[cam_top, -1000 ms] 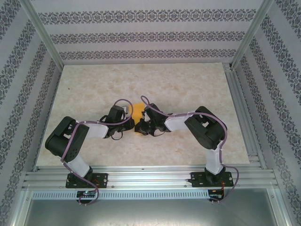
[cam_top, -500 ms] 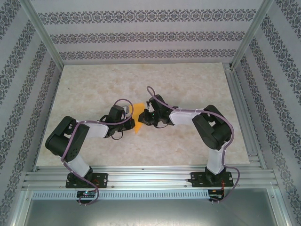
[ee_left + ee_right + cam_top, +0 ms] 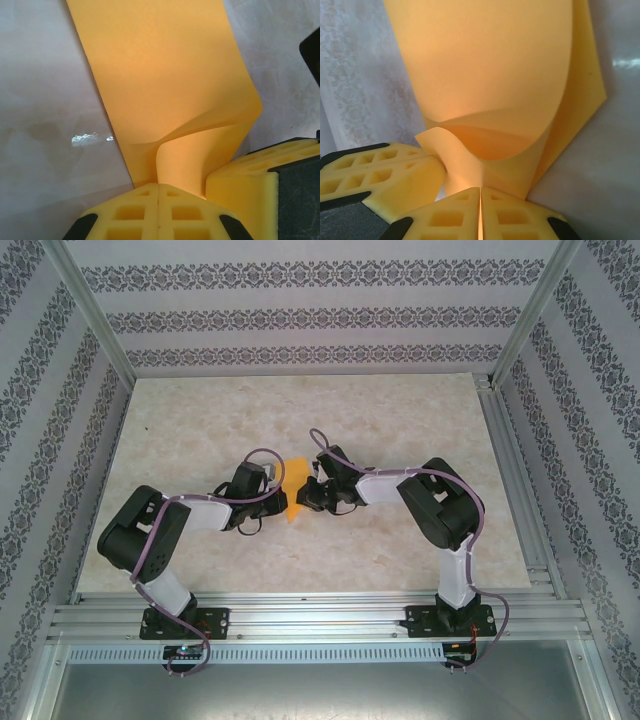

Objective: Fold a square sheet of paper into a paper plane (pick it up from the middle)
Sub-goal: Third fold the triangle at the center of the table.

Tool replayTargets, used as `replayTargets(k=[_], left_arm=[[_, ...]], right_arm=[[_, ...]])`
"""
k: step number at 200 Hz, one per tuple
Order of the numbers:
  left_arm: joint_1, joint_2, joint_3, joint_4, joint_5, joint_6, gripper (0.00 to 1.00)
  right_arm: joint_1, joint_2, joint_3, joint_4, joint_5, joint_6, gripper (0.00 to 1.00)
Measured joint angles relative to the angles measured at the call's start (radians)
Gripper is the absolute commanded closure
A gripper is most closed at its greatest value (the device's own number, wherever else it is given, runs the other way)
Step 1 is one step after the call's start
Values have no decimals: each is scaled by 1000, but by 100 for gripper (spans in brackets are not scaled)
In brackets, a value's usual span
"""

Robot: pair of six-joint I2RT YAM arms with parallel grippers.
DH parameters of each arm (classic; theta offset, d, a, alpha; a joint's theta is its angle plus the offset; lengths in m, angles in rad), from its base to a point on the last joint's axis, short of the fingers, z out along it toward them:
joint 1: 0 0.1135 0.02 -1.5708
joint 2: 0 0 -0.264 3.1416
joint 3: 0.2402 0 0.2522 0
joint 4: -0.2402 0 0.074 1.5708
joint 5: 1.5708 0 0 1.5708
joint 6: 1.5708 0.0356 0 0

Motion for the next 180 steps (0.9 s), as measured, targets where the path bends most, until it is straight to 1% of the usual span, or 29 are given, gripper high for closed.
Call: replayTargets(k=[66, 119, 180], left_arm=[[0, 15, 18, -4, 0, 7, 100], [0, 25, 29, -5, -2, 8, 100], [0, 34, 43, -13, -5, 8, 100]], right_arm=[[-21, 39, 100, -118, 0, -60, 89], [-48, 67, 139, -146, -34, -86, 88], [-68, 77, 192, -211, -35, -116, 87]])
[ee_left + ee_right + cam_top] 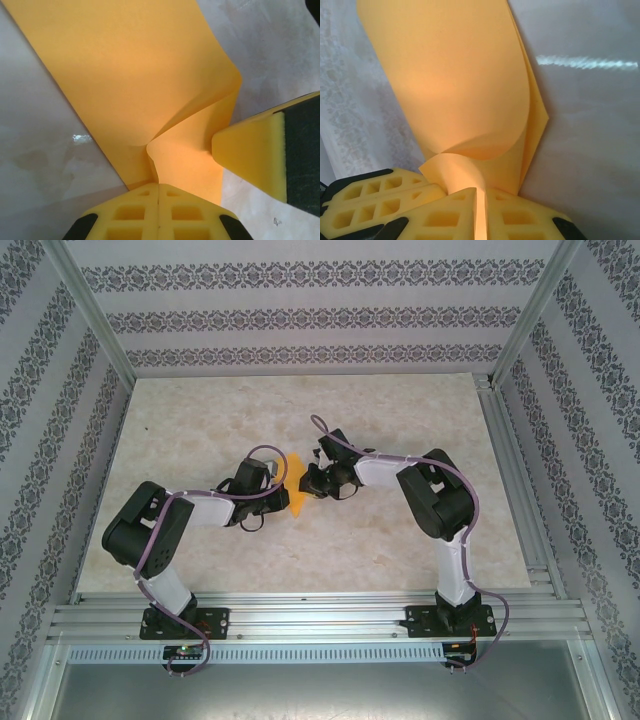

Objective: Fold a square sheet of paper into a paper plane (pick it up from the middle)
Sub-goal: Third fold the triangle at the center of the table.

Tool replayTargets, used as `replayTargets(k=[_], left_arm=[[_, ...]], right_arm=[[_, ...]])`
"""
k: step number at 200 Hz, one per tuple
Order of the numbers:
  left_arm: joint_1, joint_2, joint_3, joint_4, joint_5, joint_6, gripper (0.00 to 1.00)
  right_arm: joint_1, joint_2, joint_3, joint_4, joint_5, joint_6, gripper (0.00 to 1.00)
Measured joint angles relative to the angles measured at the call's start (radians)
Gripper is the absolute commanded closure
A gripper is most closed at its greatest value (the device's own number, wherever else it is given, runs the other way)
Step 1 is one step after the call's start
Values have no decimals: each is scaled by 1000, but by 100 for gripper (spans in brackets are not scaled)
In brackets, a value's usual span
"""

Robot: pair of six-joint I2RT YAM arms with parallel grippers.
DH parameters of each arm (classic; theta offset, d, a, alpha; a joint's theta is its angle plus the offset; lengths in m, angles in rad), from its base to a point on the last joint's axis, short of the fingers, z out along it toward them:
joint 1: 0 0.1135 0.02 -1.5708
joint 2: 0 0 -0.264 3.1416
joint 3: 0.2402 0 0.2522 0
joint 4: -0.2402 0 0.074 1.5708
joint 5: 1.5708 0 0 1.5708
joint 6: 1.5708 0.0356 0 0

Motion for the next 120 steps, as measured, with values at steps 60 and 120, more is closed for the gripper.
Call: replayTargets(k=[60, 120], left_arm=[[0, 1, 3, -4, -3, 0, 100], [0, 1, 4, -6, -4, 0, 100]], right_arm=[[-12, 44, 58, -42, 1, -23, 88], [-11, 45, 98, -122, 36, -61, 88]])
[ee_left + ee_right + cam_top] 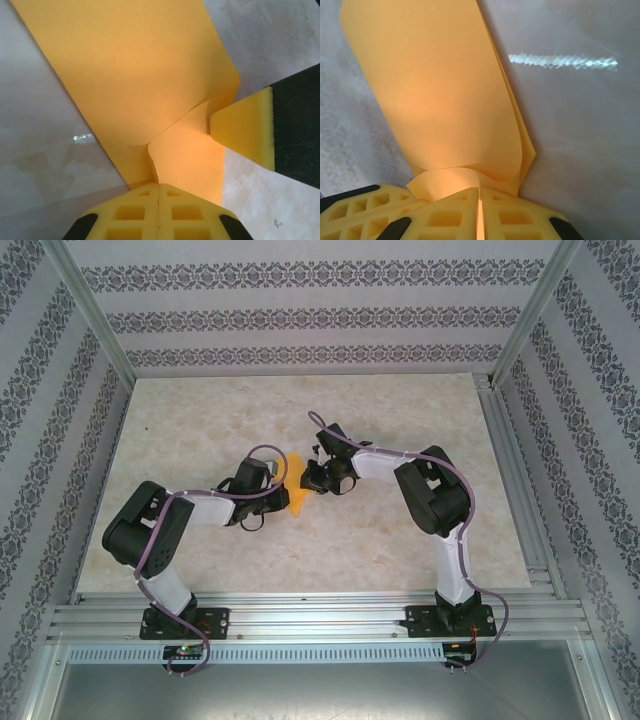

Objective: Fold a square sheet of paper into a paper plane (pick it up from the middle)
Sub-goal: Third fold the triangle at the center of the table.

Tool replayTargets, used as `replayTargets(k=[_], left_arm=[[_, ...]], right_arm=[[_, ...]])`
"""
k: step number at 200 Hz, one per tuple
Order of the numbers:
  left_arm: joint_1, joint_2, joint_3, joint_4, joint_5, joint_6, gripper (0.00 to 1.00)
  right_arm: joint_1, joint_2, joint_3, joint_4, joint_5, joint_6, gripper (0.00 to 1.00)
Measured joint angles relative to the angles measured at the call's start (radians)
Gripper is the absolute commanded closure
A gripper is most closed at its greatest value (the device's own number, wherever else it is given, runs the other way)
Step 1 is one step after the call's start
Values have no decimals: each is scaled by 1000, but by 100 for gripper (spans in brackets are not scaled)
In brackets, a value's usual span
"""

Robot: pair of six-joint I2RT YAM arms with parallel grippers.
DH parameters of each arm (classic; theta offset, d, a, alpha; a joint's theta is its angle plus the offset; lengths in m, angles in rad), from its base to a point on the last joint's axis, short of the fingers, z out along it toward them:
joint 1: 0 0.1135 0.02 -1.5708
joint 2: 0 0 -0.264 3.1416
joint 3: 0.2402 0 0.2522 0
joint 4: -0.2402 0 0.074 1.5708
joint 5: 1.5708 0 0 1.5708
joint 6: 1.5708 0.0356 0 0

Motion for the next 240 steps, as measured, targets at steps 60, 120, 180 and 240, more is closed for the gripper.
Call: replayTargets(k=[60, 120, 180, 240], left_arm=[[0, 0, 0, 0, -2, 0, 100], [0, 0, 0, 0, -3, 0, 100], [0, 0, 6, -10, -6, 0, 100], [0, 0, 6, -11, -14, 0, 100]], right_arm=[[-19, 25, 90, -63, 26, -31, 89], [-25, 60, 114, -86, 44, -39, 89], [-33, 68, 132, -95, 43, -54, 88], [-56, 76, 135, -72, 15, -64, 87]])
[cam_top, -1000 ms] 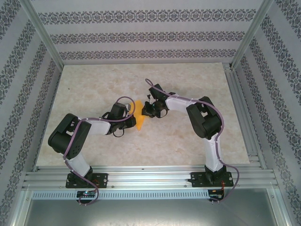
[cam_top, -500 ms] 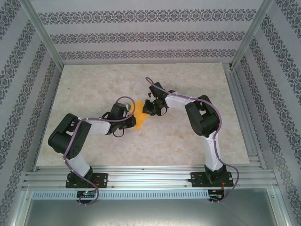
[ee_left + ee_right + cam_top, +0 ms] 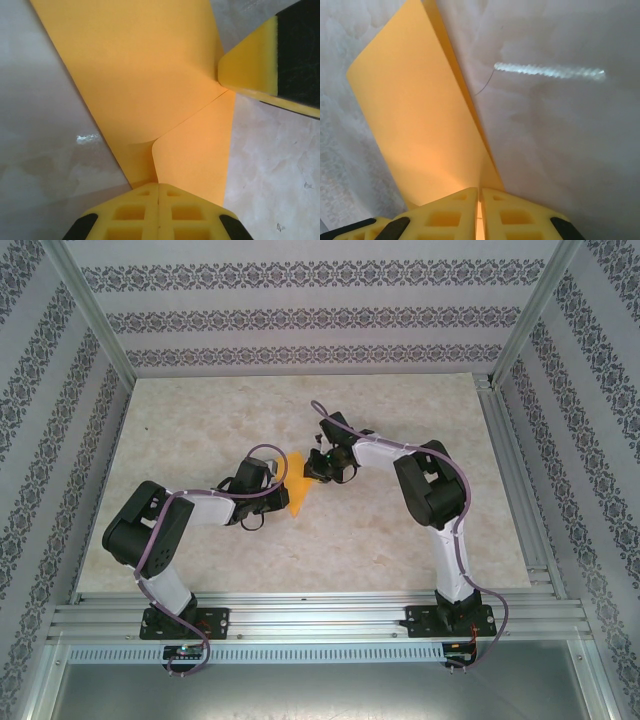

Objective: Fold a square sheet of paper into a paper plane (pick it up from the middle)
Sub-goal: Third fold the triangle at the center of the table.

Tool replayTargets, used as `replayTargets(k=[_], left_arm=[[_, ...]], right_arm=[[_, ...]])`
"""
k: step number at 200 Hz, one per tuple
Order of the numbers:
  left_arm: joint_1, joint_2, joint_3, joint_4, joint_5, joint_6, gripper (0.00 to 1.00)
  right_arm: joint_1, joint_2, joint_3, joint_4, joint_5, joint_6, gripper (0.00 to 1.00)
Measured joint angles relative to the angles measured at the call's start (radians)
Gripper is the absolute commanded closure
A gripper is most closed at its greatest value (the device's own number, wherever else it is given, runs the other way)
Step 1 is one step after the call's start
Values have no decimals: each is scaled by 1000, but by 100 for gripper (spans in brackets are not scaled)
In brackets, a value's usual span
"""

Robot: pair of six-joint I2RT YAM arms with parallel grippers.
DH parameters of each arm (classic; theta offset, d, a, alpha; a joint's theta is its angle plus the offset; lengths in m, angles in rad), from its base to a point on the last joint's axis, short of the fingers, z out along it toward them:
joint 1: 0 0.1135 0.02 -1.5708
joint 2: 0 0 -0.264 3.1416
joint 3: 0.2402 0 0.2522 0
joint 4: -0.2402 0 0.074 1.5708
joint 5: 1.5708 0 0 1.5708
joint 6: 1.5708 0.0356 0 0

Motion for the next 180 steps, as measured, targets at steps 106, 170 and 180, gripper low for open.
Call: replayTargets(k=[106, 170, 180], left_arm=[[0, 0, 5, -11, -3, 0, 100], [0, 0, 5, -11, -4, 0, 100], [0, 0, 5, -11, -4, 0, 100]], right_arm=[[-43, 7, -2, 39, -20, -15, 86], [-1, -157, -131, 100, -3, 30, 88], [24, -163, -145, 121, -1, 45, 89]])
